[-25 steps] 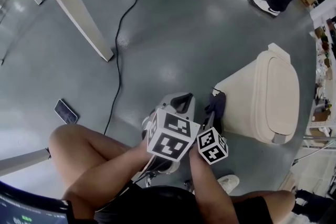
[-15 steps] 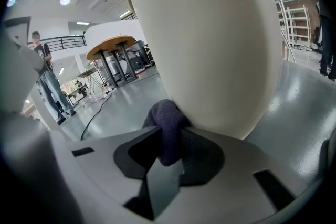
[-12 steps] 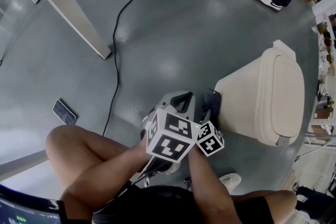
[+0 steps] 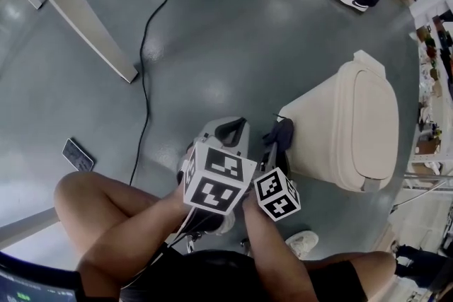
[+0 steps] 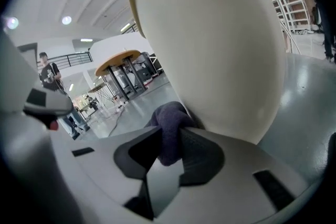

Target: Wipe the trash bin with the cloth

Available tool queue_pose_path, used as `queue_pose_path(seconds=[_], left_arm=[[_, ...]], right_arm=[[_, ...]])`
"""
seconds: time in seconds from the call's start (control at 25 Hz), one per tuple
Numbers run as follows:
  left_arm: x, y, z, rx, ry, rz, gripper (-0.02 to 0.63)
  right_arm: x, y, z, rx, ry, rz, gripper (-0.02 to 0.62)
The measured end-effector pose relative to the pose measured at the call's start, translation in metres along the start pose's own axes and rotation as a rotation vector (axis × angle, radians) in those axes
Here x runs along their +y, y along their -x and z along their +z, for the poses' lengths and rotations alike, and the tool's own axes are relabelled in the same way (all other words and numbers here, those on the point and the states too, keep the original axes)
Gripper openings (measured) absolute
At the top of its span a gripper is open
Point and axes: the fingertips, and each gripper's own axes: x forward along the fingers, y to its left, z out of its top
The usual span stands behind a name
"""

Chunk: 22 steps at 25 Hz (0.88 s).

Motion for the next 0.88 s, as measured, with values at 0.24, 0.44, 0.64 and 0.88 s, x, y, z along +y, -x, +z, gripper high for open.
queue_pose_path(seconds=[0.24,0.44,0.64,0.88], left_arm=[[0.012,0.005,0.008,-0.018,0.025,0.025,0.000],[0.009,0.008,0.011,-0.032,0.017,0.020,0.000],[0.008,0.006,0.011,-0.033,0.016,0.016,0.000],[0.008,0.004,0.009,-0.029,0.014,0.009,0.000]], right_arm=[[0.057,0.032,0.078,-0.187,-0.006,0.140,0.092],[0.080,0.048,0.126,-0.284,-0.053,0.179,0.092],[0.086,0.045,0.145,-0.319,-0.086,0.170,0.092],[0.075,0.026,0.140,-0.296,-0.118,0.104,0.092]])
